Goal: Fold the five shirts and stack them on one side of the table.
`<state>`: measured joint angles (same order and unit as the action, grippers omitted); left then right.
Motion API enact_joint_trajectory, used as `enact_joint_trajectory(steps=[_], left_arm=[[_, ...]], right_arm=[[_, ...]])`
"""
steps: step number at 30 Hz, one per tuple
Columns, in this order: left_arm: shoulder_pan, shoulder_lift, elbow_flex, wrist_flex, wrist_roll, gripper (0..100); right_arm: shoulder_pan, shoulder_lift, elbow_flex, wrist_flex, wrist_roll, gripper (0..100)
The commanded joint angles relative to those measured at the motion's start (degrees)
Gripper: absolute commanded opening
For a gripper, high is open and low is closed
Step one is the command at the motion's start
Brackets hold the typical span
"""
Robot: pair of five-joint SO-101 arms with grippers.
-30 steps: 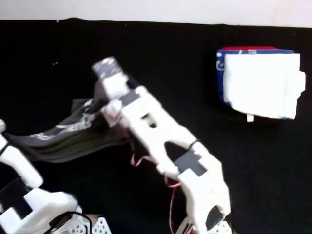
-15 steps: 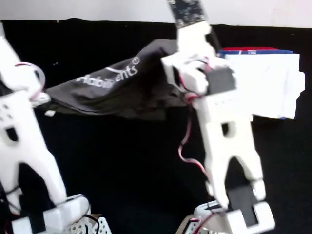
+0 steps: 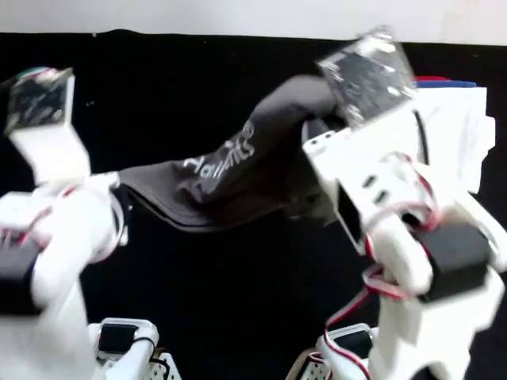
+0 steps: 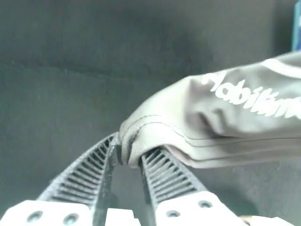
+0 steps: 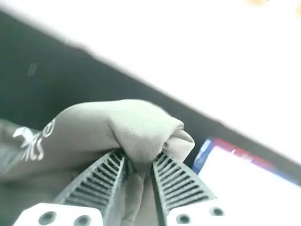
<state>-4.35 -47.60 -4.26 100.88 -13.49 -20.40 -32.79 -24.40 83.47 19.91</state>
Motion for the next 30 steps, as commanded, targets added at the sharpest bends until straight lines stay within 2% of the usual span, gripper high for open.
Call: enact_joint_trajectory(steps=[1, 5, 10, 14, 17, 20, 23, 26, 30], left_arm=[[0.84, -5.49, 0.31, -0.44, 0.18, 1], [0.57, -6.11, 4.88, -2.9, 0.09, 1], [-0.92, -3.82, 21.23, -11.25, 0.09, 1], [-10.07, -1.27, 35.47, -26.64, 0.0, 1], [-19.47, 1.63, 43.47, -41.67, -2.2, 1], [-26.68, 5.76, 47.25, -51.78, -2.46, 1], [-30.73, 10.59, 47.69, -54.07, -2.64, 1], [-32.66, 14.46, 47.69, -54.15, -2.64, 1], [-33.27, 17.98, 47.69, -54.15, -2.73, 1]], right_arm=[[2.24, -0.92, -4.0, -10.24, 0.79, 0.6], [2.07, 5.49, -0.04, -20.35, 0.79, 0.6], [-0.75, 20.97, 7.34, -30.55, 0.79, 0.6], [-2.33, 38.11, 8.75, -41.01, 1.05, 0.9], [-1.19, 51.3, 1.1, -45.85, 1.05, 2.1], [0.57, 61.05, -12.26, -41.63, 0.7, 12.0], [1.54, 65.98, -26.86, -28.7, -2.73, 21.1], [3.03, 67.21, -38.9, -14.29, -6.07, 21.3], [5.05, 67.12, -51.21, 0.22, -6.51, 21.3]])
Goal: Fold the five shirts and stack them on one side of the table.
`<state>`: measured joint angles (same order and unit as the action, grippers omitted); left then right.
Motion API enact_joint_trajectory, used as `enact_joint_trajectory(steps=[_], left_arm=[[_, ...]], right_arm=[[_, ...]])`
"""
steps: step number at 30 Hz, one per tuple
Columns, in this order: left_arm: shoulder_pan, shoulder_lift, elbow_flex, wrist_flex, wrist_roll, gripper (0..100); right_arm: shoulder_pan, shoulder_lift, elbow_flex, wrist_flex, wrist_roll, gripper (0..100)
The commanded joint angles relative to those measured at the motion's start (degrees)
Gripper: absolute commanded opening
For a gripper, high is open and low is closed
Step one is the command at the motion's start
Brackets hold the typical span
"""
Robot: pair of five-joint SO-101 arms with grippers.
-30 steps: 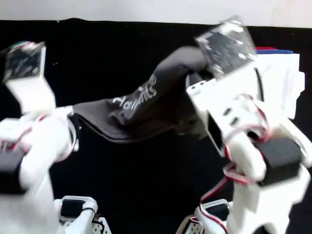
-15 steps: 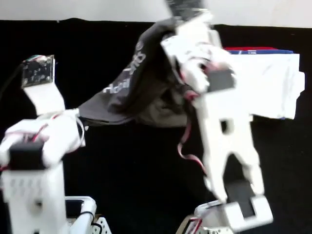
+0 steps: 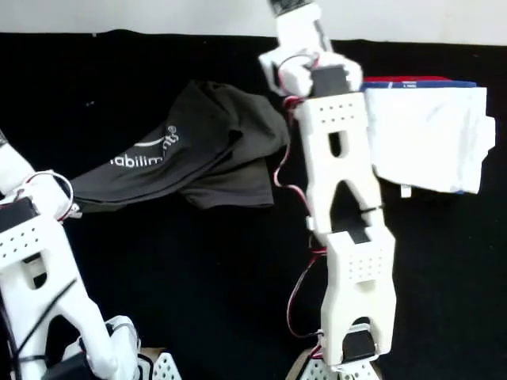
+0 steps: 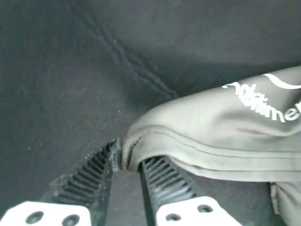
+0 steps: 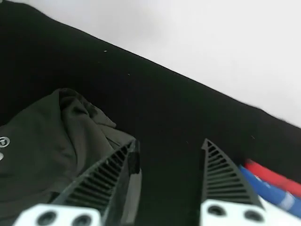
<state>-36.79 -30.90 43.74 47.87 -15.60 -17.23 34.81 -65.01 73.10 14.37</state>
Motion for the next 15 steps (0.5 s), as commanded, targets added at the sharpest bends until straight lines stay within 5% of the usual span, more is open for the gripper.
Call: enact_joint_trajectory(steps=[1, 4, 15], left_arm=[[-0.84, 1.71, -0.31, -1.14, -0.62, 1], [-0.84, 2.42, -0.31, -1.23, -0.62, 1], [-0.84, 2.77, -0.22, -1.23, -0.62, 1]], right_arm=[[1.8, -0.48, -13.05, 15.25, -0.88, 21.3], [-0.31, -0.22, -17.54, 28.62, -0.62, 21.3], [-5.32, -0.75, 5.05, 28.09, -6.95, 21.6]])
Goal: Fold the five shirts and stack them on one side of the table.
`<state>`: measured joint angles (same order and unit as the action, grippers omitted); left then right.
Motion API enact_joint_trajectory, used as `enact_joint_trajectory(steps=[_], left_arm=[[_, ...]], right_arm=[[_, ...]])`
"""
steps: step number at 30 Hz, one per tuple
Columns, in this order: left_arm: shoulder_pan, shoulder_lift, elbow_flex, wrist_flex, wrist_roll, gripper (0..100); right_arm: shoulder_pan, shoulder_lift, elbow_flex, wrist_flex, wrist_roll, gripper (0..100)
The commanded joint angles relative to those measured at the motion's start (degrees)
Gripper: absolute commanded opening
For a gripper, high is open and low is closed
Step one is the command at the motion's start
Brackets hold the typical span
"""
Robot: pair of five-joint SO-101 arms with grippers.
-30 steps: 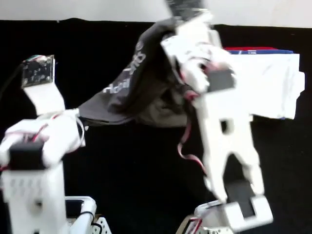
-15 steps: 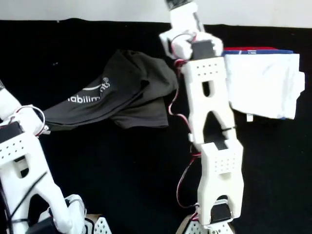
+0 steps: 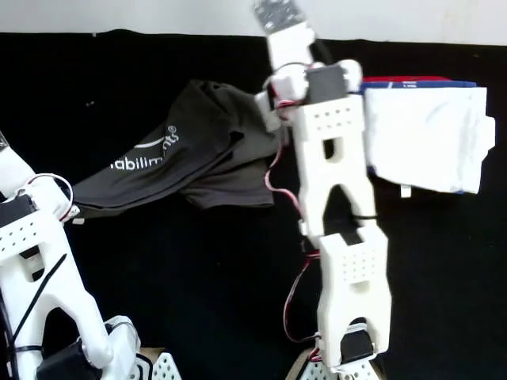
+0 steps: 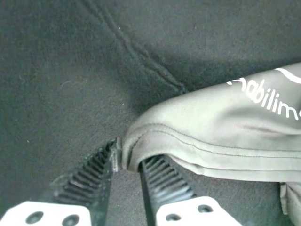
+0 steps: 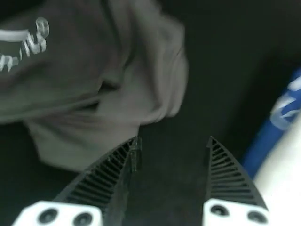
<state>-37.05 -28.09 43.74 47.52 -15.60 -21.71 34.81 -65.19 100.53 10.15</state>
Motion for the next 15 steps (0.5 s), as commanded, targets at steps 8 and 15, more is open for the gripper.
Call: enact_joint_trajectory(steps=[8, 15], left_arm=[[-0.48, -0.04, -0.31, -0.88, -0.62, 1], [-0.4, -0.04, -0.31, -0.79, -0.62, 1]], right_arm=[[-5.23, -0.22, 19.03, 0.04, -5.19, 21.7], [-9.27, 1.54, 21.23, -3.82, -5.27, 29.4]])
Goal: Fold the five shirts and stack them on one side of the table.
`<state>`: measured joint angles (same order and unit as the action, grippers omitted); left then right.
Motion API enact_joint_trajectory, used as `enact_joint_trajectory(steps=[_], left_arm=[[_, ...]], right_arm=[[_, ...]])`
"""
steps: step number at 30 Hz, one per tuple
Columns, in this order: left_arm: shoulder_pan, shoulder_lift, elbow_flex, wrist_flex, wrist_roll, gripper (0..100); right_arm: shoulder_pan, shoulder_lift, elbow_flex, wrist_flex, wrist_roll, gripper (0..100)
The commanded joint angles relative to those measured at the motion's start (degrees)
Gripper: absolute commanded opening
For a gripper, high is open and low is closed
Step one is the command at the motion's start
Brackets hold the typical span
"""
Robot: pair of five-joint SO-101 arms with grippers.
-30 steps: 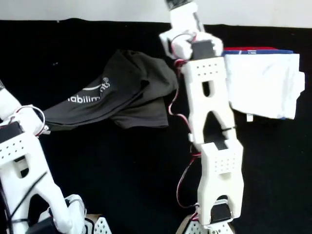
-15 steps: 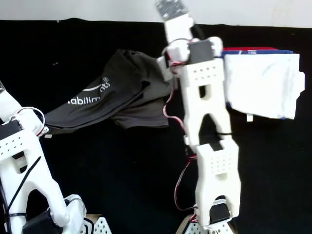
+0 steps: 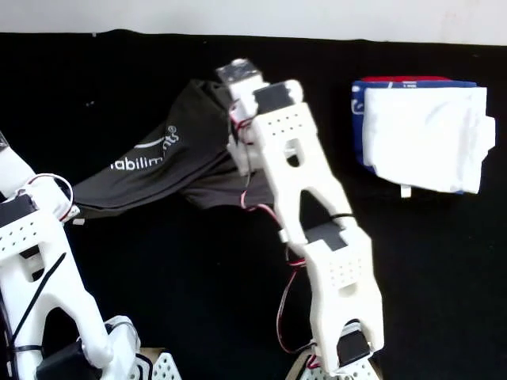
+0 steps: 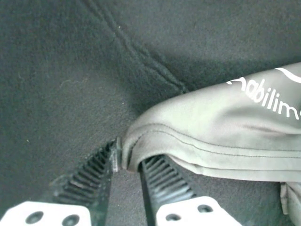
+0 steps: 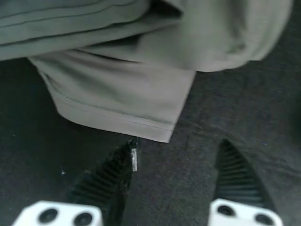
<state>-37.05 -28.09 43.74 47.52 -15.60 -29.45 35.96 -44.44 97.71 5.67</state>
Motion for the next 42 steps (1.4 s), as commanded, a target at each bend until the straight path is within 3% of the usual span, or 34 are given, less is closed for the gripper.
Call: enact_joint_trajectory(steps=[1, 16, 18, 21, 27, 33, 42], left_arm=[[-0.4, -0.04, -0.22, -0.79, -0.62, 1], [-0.31, -0.04, -0.22, -0.88, -0.62, 1], [-0.04, -0.04, -0.22, -0.88, -0.62, 1], [1.8, -0.04, 0.13, -0.62, -0.62, 1], [6.64, -0.04, 1.98, 2.55, -0.62, 1], [10.07, -0.13, -3.12, 16.62, -0.26, 1], [15.69, 0.04, -41.36, 44.13, 11.52, 1]], right_arm=[[-1.89, 1.45, 0.75, -1.01, -0.79, 29.4], [-3.03, 18.77, 0.48, -9.01, -0.79, 28.9], [-2.42, 18.95, 0.48, -8.66, -0.62, 22.9], [-0.13, 18.77, -0.66, -8.57, -0.62, 1.9], [6.9, 18.86, -19.03, 1.01, -0.44, 0.7], [14.73, 16.31, -43.21, 3.47, 3.08, 0.5], [20.18, -6.02, -47.08, 3.3, 6.95, 0.5]])
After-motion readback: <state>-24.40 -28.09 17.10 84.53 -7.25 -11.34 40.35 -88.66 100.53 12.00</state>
